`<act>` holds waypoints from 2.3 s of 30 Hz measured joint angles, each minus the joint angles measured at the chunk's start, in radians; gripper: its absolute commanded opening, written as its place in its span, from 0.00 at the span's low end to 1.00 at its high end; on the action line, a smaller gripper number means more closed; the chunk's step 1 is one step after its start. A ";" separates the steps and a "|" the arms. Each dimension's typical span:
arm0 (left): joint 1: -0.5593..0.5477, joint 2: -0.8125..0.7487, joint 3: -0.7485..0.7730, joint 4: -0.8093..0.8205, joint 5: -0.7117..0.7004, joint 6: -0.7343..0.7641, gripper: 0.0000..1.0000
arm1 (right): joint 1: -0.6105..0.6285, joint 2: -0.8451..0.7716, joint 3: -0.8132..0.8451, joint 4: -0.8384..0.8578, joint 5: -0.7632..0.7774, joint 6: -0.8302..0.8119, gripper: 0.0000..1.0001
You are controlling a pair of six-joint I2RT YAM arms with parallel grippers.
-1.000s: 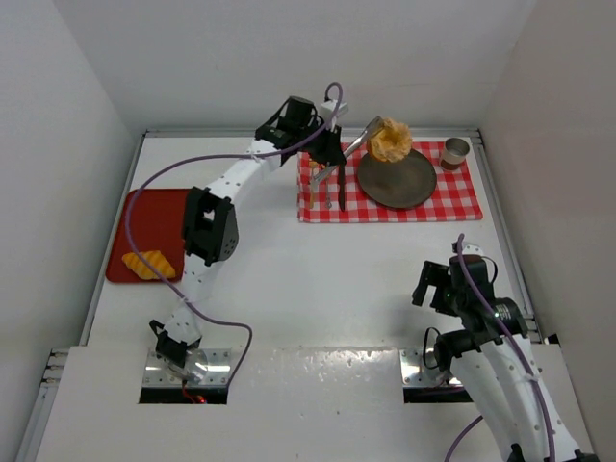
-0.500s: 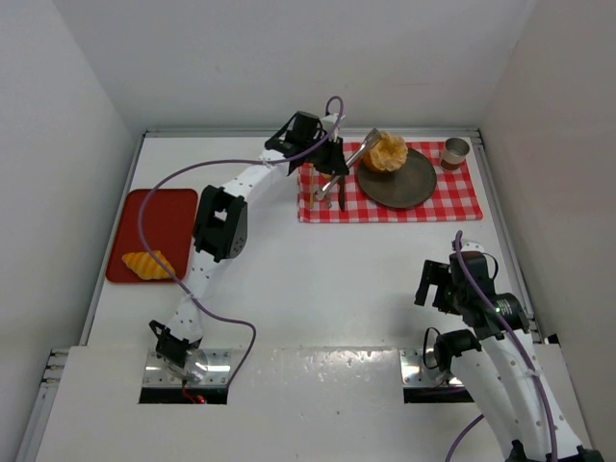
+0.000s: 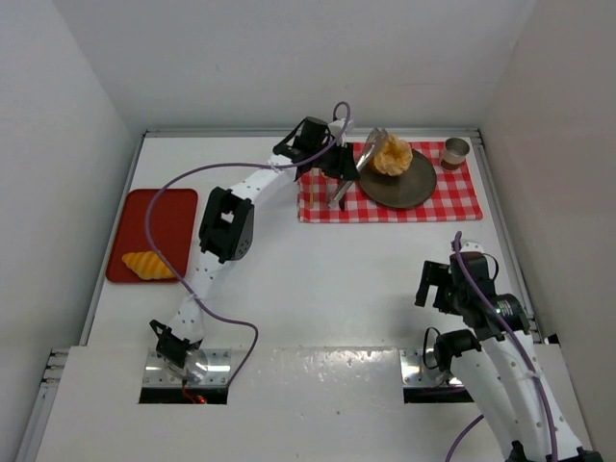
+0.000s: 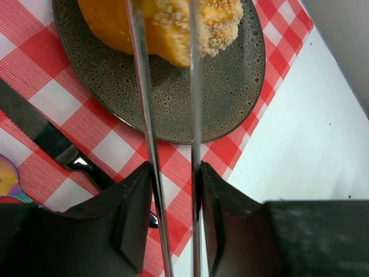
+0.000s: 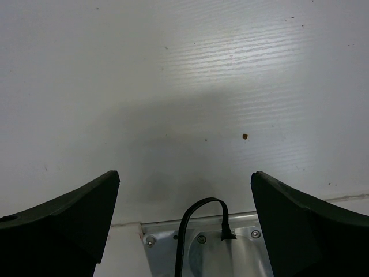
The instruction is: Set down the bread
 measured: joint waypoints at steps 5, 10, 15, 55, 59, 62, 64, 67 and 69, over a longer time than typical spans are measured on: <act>0.000 0.000 0.000 0.000 -0.003 0.002 0.54 | 0.000 -0.016 0.000 -0.007 0.000 0.001 0.96; 0.001 0.000 0.000 -0.001 -0.003 0.010 0.52 | 0.000 -0.018 0.000 -0.006 0.000 0.004 0.96; 0.011 0.000 0.000 -0.006 -0.003 0.011 0.52 | 0.000 -0.021 0.000 -0.006 0.000 0.004 0.96; 1.181 -1.326 -0.941 -0.974 -0.532 0.710 0.55 | 0.001 0.307 -0.057 0.430 -0.433 -0.094 0.95; 1.245 -1.344 -0.997 -0.990 -0.509 0.773 0.56 | 0.002 0.306 -0.056 0.440 -0.455 -0.095 0.95; 1.267 -1.334 -1.015 -1.001 -0.451 0.809 0.56 | 0.006 0.296 -0.056 0.443 -0.460 -0.094 0.95; 1.268 -1.325 -1.016 -1.001 -0.410 0.826 0.58 | 0.006 0.277 -0.056 0.443 -0.464 -0.093 0.94; 1.268 -1.310 -1.016 -1.001 -0.371 0.843 0.60 | 0.006 0.247 -0.058 0.443 -0.465 -0.085 0.94; 1.268 -1.296 -1.017 -1.001 -0.352 0.854 0.60 | 0.006 0.229 -0.063 0.441 -0.464 -0.079 0.94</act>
